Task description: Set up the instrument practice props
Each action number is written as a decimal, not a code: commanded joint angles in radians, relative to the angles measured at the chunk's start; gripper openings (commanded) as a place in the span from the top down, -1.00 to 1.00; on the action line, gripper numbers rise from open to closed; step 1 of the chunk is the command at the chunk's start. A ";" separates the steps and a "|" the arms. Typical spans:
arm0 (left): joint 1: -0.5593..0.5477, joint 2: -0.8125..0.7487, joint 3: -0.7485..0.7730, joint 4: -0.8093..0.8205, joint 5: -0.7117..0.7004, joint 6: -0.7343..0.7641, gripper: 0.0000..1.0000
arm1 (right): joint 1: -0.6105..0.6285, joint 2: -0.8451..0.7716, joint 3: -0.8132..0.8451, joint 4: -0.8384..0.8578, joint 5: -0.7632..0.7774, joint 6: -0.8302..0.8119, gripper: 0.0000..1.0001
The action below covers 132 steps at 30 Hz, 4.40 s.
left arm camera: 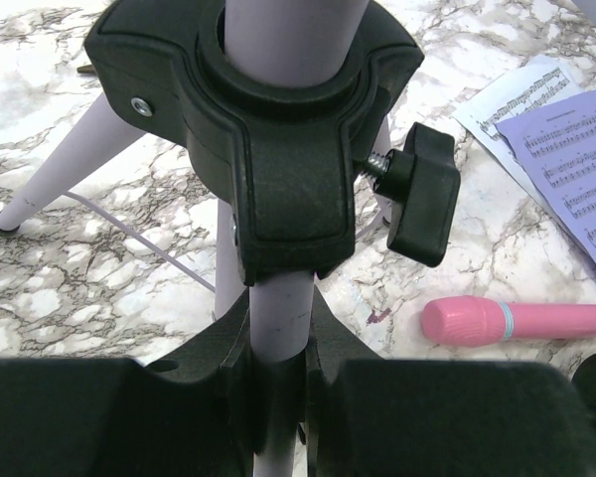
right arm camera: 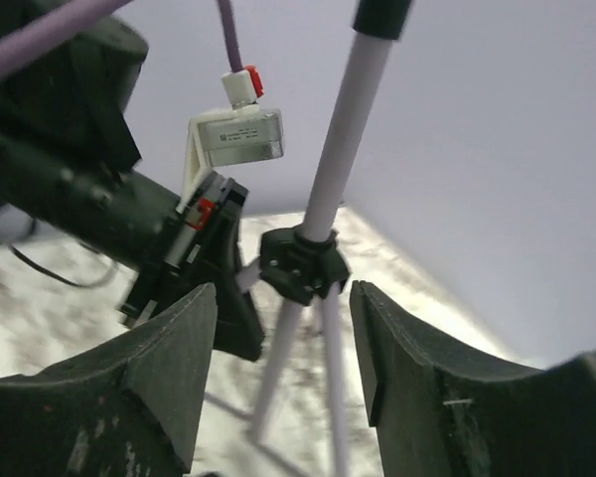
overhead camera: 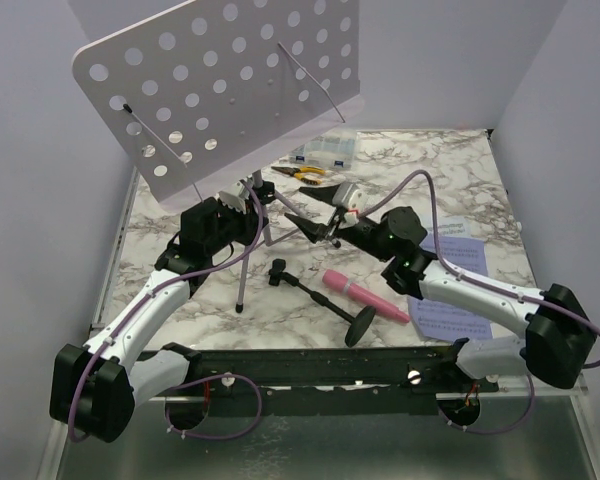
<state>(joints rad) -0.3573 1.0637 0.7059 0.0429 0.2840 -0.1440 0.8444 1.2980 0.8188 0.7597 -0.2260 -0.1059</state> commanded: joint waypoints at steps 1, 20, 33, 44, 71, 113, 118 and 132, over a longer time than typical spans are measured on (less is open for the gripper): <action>0.001 0.019 -0.042 -0.173 0.009 -0.083 1.00 | 0.002 0.071 0.046 -0.086 -0.129 -0.602 -0.25; 0.001 0.028 -0.040 -0.173 0.013 -0.085 1.00 | 0.029 0.301 0.164 0.066 -0.080 -0.671 -0.12; 0.001 0.035 -0.041 -0.175 0.007 -0.085 1.00 | 0.067 0.373 0.207 0.091 0.049 -0.647 0.29; 0.001 0.030 -0.045 -0.175 -0.021 -0.093 1.00 | 0.128 0.331 0.306 -0.083 0.826 0.240 0.99; 0.001 0.022 -0.042 -0.183 -0.012 -0.097 1.00 | -0.057 0.008 -0.024 -0.138 0.367 1.207 -0.06; -0.003 0.025 -0.035 -0.182 0.025 -0.101 1.00 | 0.104 0.285 0.196 0.001 0.217 -0.521 0.77; -0.003 0.027 -0.037 -0.183 0.021 -0.098 1.00 | 0.111 0.299 0.227 0.011 0.378 -0.241 0.92; -0.003 0.039 -0.034 -0.181 0.027 -0.098 1.00 | 0.097 0.149 0.155 -0.031 0.353 0.801 0.63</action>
<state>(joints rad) -0.3599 1.0657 0.7067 0.0334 0.3206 -0.1989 0.9466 1.5097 1.0000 0.6968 0.1665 0.4026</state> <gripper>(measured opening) 0.187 0.122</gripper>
